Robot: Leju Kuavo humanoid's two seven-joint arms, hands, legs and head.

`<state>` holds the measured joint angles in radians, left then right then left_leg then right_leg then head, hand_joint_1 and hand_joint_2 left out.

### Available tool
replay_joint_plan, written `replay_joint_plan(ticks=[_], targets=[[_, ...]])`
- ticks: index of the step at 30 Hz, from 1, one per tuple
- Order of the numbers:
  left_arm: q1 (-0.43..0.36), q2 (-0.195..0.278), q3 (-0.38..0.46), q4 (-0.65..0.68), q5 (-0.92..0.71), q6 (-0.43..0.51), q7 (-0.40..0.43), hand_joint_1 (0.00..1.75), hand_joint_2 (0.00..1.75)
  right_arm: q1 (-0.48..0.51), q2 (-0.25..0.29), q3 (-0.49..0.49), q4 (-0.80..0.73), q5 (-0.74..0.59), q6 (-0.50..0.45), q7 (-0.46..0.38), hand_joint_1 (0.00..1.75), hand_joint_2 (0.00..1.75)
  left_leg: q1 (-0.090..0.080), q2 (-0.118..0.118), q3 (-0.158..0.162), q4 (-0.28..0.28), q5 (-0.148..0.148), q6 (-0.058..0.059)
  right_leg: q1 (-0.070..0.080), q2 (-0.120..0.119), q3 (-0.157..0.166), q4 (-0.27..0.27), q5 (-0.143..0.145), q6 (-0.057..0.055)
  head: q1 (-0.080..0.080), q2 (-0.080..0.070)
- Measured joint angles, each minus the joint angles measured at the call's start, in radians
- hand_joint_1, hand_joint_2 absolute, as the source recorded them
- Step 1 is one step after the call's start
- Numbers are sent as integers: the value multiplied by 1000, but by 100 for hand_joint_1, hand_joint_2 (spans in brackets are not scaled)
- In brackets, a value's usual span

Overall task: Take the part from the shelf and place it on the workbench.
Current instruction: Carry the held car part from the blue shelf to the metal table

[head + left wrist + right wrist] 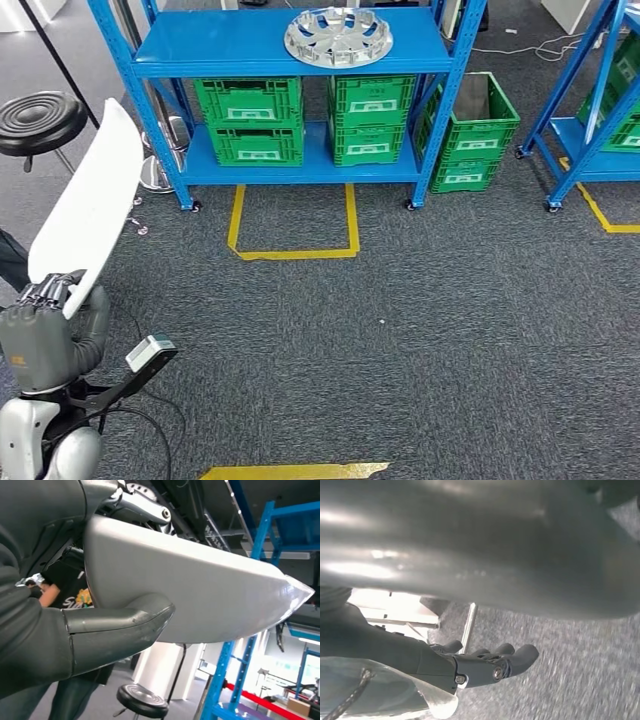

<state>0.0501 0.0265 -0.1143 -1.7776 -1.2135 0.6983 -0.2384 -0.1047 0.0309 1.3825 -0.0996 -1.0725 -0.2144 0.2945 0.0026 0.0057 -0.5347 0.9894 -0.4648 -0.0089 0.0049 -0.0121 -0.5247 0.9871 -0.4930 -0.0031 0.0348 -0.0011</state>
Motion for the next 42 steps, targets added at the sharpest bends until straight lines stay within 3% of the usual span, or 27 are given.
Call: replay_joint_plan(ticks=[3,11,32,35,36,38,40,41,42], targets=[[0,-1,0,0,2,0,-1,175,175,0,0,0,0,0,0,0,0,0,-1,0,-2,-3,2,0,0,0,-9,-1,3,-2,1,0],[0,-2,0,1,28,0,-6,175,175,1,0,11,0,-1,-1,0,0,0,-6,0,-18,-1,15,15,-6,1,-15,-7,22,19,1,0],[-1,13,-2,16,37,0,31,175,175,0,0,23,1,-10,-3,-3,0,0,-5,0,-23,-1,22,11,-6,1,-22,-4,26,18,0,0],[-3,18,-5,19,37,0,39,175,175,0,0,23,1,-11,-3,-3,0,0,-4,1,-18,-14,31,23,-7,1,-19,-13,32,26,0,0],[-5,20,-6,19,36,0,41,175,175,-1,-1,24,2,-11,-3,-3,0,0,-1,3,-13,-28,41,30,-7,3,-23,-9,26,30,1,0],[-9,21,-9,19,34,0,45,175,175,-1,-1,24,2,-11,-3,-3,0,0,7,6,-9,-54,59,39,-8,8,-54,55,-23,37,5,0],[-11,21,-11,21,34,0,47,175,175,-1,-1,24,2,-11,-3,-3,0,0,9,7,-17,-56,66,38,-16,11,-109,179,-86,48,7,0],[-11,22,-12,22,34,0,48,175,175,0,-1,24,2,-11,-3,-3,0,0,11,7,-22,-54,67,35,-22,11,-129,224,-100,55,8,0],[-10,22,-14,24,34,0,49,175,175,1,-1,25,2,-11,-3,-3,0,0,14,7,-27,-50,68,30,-28,10,-133,237,-96,62,7,0]])
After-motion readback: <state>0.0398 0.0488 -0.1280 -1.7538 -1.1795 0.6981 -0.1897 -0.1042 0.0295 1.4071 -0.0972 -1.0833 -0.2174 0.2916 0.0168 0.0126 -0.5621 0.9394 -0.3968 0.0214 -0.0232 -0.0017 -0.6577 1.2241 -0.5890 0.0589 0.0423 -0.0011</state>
